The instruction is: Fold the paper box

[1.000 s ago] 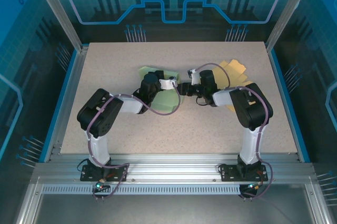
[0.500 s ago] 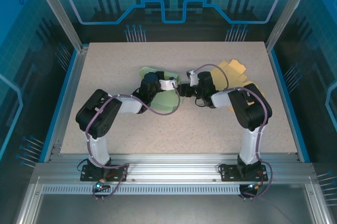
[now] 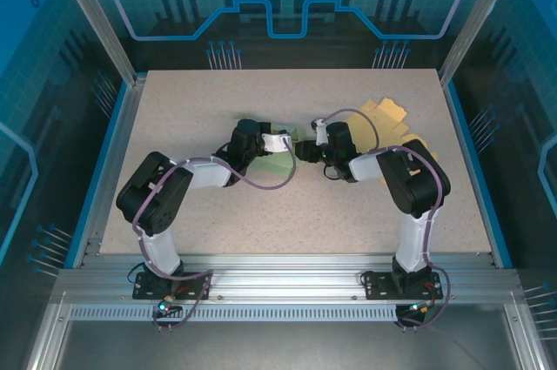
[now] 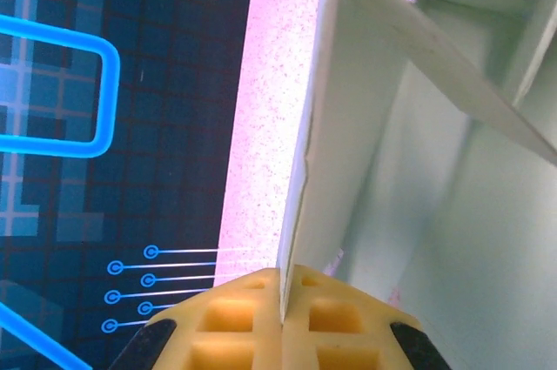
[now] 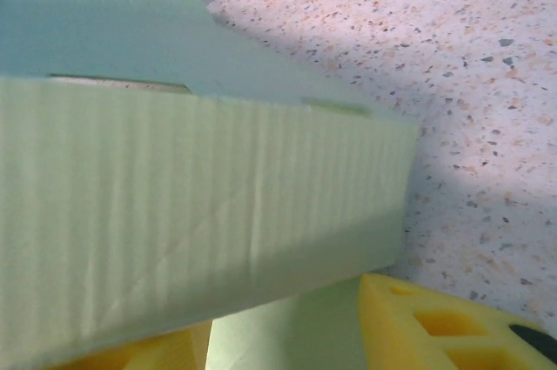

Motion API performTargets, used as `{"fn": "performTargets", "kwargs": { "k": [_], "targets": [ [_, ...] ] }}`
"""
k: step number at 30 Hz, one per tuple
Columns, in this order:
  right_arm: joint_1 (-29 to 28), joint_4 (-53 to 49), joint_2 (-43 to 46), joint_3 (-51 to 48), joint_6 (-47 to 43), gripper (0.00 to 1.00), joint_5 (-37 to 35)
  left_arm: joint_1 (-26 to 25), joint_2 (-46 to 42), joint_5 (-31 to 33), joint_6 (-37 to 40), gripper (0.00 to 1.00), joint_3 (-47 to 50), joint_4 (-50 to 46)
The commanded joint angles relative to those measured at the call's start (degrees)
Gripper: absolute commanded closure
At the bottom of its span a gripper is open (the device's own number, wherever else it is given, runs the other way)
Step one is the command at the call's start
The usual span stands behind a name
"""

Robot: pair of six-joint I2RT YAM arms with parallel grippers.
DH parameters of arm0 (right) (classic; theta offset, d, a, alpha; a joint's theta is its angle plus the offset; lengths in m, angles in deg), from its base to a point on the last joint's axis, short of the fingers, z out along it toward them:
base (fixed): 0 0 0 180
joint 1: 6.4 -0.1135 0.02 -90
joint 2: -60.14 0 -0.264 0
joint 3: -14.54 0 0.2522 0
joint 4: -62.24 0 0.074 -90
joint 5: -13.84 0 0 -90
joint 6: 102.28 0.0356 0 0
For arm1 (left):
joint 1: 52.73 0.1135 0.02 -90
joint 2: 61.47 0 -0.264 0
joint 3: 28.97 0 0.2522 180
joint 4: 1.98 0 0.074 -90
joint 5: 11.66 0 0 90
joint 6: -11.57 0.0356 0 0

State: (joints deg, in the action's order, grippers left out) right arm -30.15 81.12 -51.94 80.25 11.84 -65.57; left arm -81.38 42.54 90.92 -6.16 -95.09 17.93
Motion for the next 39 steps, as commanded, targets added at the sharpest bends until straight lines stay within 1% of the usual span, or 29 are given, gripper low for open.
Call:
{"fn": "performTargets", "kwargs": {
  "k": [1, 7, 10, 14, 17, 19, 22, 23, 25, 26, 28, 33, 39],
  "targets": [
    [-1.11, 2.88, 2.09, 0.19, -0.18, 0.52, -2.32, -0.44, -0.40, -5.31, -2.69, 0.95, -0.82, -7.64],
    [-1.48, 2.06, 2.14, 0.18, -1.42, 0.51, -2.18, -0.14, 0.71, -3.34, -6.09, 0.97, -5.03, -10.47],
    [-1.43, 0.49, 2.78, 0.33, -2.72, 0.49, -1.45, 0.24, 1.60, -2.36, -7.55, 0.99, -10.21, -17.02],
    [-1.47, -2.49, 3.86, 1.07, -4.70, 0.47, -1.82, 0.86, 2.97, -4.23, -10.37, 0.99, -17.30, -29.04],
    [-1.15, -3.70, 3.88, 1.69, -5.19, 0.47, -1.56, 1.18, 4.37, -4.69, -10.13, 0.98, -19.62, -31.99],
    [-0.66, -3.83, 3.50, 2.08, -4.97, 0.47, -0.83, 1.15, 5.63, -4.08, -9.27, 0.95, -21.18, -33.67],
    [0.21, -4.36, 2.62, 2.88, -4.36, 0.47, 0.90, 1.15, 7.16, -3.76, -9.34, 0.88, -24.40, -37.00],
    [0.28, -4.58, 2.41, 3.07, -4.21, 0.47, 1.10, 1.15, 7.26, -4.19, -9.35, 0.83, -25.00, -37.65],
    [0.56, -5.03, 2.12, 3.46, -4.03, 0.47, 1.61, 1.19, 7.35, -5.15, -9.23, 0.71, -26.03, -38.51],
    [0.65, -5.17, 1.94, 3.54, -3.92, 0.47, 1.84, 1.22, 7.35, -5.79, -9.17, 0.66, -26.70, -39.19],
    [0.85, -5.58, 1.85, 3.77, -3.74, 0.48, 2.09, 1.46, 7.35, -6.87, -9.18, 0.62, -28.06, -40.20],
    [1.26, -6.60, 1.77, 4.38, -3.64, 0.48, 2.50, 1.94, 6.76, -9.64, -7.80, 0.61, -29.75, -41.34],
    [1.42, -8.29, 1.77, 5.59, -4.21, 0.48, 3.13, 3.38, 5.33, -10.13, -4.69, 0.61, -29.73, -40.62]
  ]
}}
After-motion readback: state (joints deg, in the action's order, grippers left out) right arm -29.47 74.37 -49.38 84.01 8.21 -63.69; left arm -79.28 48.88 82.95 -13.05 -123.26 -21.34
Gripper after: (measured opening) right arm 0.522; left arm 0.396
